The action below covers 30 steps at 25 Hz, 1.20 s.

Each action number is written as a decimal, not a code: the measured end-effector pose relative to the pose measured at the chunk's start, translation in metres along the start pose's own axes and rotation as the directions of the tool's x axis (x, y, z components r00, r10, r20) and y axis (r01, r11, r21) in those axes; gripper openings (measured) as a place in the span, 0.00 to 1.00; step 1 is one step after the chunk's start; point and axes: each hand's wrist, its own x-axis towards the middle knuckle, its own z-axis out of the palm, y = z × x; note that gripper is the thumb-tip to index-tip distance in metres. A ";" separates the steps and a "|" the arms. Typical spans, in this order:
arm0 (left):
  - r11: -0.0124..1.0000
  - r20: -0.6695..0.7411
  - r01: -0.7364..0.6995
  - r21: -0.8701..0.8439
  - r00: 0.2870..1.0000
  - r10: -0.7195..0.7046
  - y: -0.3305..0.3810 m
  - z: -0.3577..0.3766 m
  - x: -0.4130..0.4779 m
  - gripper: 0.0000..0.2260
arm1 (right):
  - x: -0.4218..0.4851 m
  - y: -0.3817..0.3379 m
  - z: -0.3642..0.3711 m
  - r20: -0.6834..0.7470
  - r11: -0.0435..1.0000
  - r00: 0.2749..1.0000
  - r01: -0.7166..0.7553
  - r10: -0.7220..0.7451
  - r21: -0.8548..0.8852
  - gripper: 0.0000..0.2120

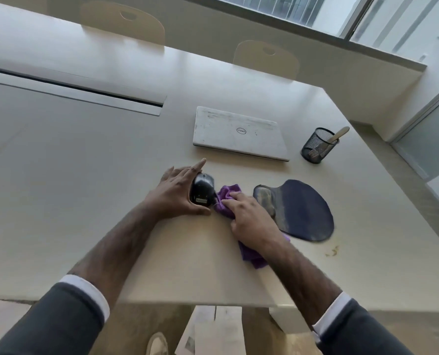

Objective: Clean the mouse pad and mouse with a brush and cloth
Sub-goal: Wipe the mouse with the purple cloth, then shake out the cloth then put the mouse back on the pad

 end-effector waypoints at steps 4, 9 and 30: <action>0.999 -0.172 -0.020 -0.026 0.985 0.016 0.007 0.003 -0.013 0.57 | -0.049 0.012 0.003 -0.022 0.995 0.996 0.092 -0.091 0.036 0.25; 0.997 -0.382 -0.051 0.057 0.922 0.069 0.034 0.018 -0.058 0.38 | -0.108 0.038 0.011 -0.089 0.982 0.987 0.145 -0.135 0.124 0.21; 0.967 -0.338 -0.097 0.236 0.925 0.175 0.086 0.049 -0.114 0.29 | -0.237 0.095 0.001 -0.107 0.935 0.994 0.005 0.035 0.356 0.22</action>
